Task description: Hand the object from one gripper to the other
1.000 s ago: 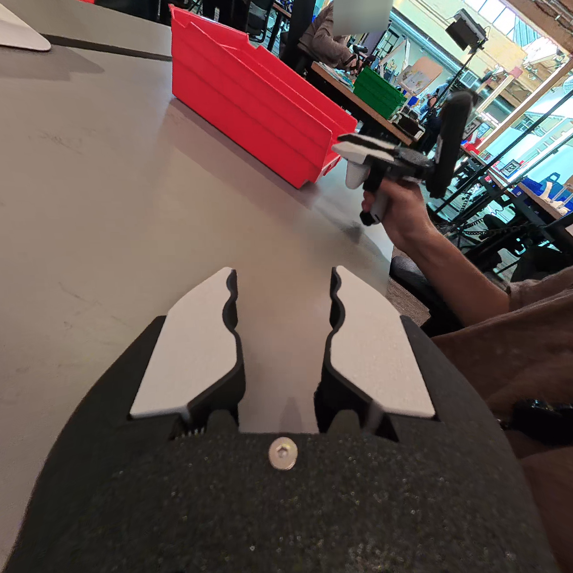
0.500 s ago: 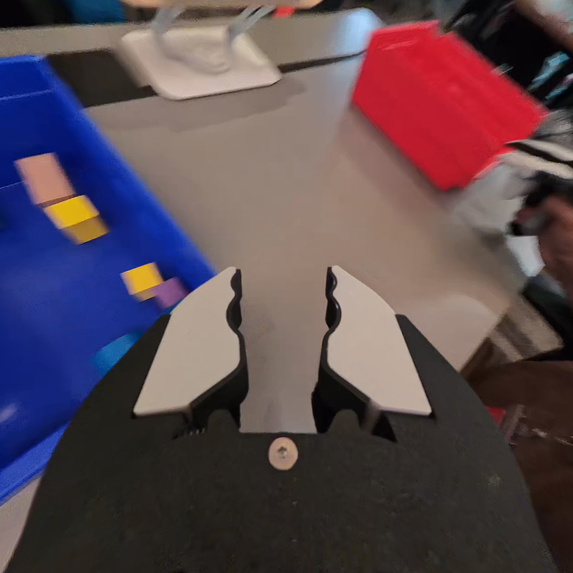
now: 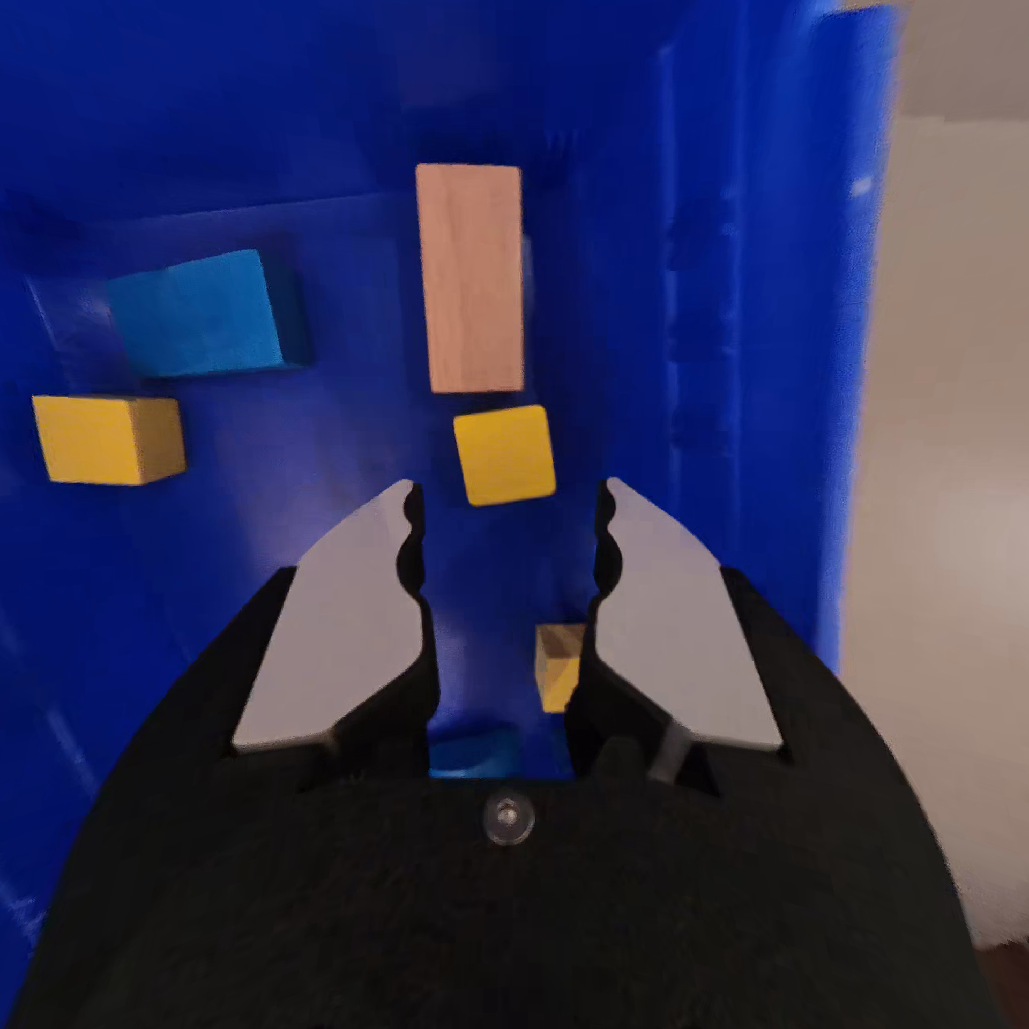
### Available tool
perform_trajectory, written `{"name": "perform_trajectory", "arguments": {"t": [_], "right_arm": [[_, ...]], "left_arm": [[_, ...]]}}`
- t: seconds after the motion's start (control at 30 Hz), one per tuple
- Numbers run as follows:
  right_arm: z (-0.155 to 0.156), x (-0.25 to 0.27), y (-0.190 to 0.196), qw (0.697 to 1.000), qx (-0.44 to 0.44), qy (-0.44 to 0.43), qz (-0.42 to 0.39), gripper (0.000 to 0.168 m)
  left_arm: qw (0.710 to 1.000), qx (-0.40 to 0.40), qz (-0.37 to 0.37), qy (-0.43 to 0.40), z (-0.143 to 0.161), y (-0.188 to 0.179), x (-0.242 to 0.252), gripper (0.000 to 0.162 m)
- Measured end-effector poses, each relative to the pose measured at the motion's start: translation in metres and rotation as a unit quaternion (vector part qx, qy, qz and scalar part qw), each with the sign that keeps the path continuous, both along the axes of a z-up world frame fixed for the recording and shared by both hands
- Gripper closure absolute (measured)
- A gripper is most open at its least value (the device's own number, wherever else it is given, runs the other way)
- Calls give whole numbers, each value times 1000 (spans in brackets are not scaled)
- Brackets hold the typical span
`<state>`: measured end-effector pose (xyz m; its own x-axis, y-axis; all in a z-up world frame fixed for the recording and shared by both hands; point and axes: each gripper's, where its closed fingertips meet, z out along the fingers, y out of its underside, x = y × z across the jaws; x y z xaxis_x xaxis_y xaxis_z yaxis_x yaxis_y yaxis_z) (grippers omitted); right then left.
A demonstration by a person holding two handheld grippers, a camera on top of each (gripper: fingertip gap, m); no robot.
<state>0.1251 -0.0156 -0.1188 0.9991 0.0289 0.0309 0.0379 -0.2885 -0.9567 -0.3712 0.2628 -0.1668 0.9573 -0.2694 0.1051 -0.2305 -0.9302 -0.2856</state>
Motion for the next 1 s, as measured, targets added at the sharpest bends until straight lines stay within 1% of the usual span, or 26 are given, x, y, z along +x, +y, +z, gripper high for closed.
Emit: {"name": "perform_trajectory", "arguments": {"t": [0.03, 0.1, 0.23, 0.3, 0.37, 0.4, 0.43, 0.5, 0.53, 0.57, 0.6, 0.67, 0.73, 0.8, 0.9, 0.97, 1.0], "right_arm": [[0, 1, -1, 1000, 0, 0, -2, 126], [-1, 3, -3, 1000, -1, 1, -5, 126], [-1, 7, -6, 1000, -2, 3, -12, 126], [0, 7, -6, 1000, 1, 6, -11, 126], [5, 2, -6, 1000, 9, 8, -5, 126], [9, -2, -6, 1000, 16, 12, 2, 126], [13, -8, -5, 999, 25, 20, 13, 126], [27, -25, -1, 997, 44, 41, 46, 126], [34, -36, 3, 995, 52, 48, 68, 126], [43, -48, 8, 993, 60, 51, 93, 126], [51, -62, 13, 989, 67, 49, 122, 126], [66, -97, 27, 978, 77, 29, 192, 125], [75, -138, 40, 960, 76, -9, 269, 123], [89, -178, 50, 936, 100, -41, 336, 120], [110, -228, 60, 900, 133, -72, 409, 114], [122, -249, 65, 884, 152, -87, 433, 110], [127, -257, 65, 877, 160, -89, 444, 110]], "left_arm": [[1000, -10, -2, 15, -7, 2, -2, 107], [999, -32, -13, 22, -16, -2, -1, 128], [998, -36, -32, 39, -15, -11, -9, 128], [999, -22, -32, 36, -10, -16, -18, 128], [1000, 3, -28, -2, 4, -23, -26, 128], [999, 16, -28, -36, 14, -27, -28, 128], [995, 34, -36, -83, 26, -32, -27, 128], [979, 73, -57, -184, 58, -43, -21, 128], [965, 93, -67, -238, 77, -49, -15, 128], [944, 110, -85, -299, 97, -58, -5, 128], [918, 116, -108, -364, 118, -69, 9, 128], [861, 110, -147, -475, 154, -95, 39, 128], [811, 85, -181, -550, 178, -120, 72, 128], [765, 47, -207, -607, 194, -144, 108, 129], [701, -40, -231, -673, 206, -179, 160, 129], [670, -97, -238, -696, 205, -197, 189, 128], [662, -118, -239, -700, 203, -203, 201, 128]]}}
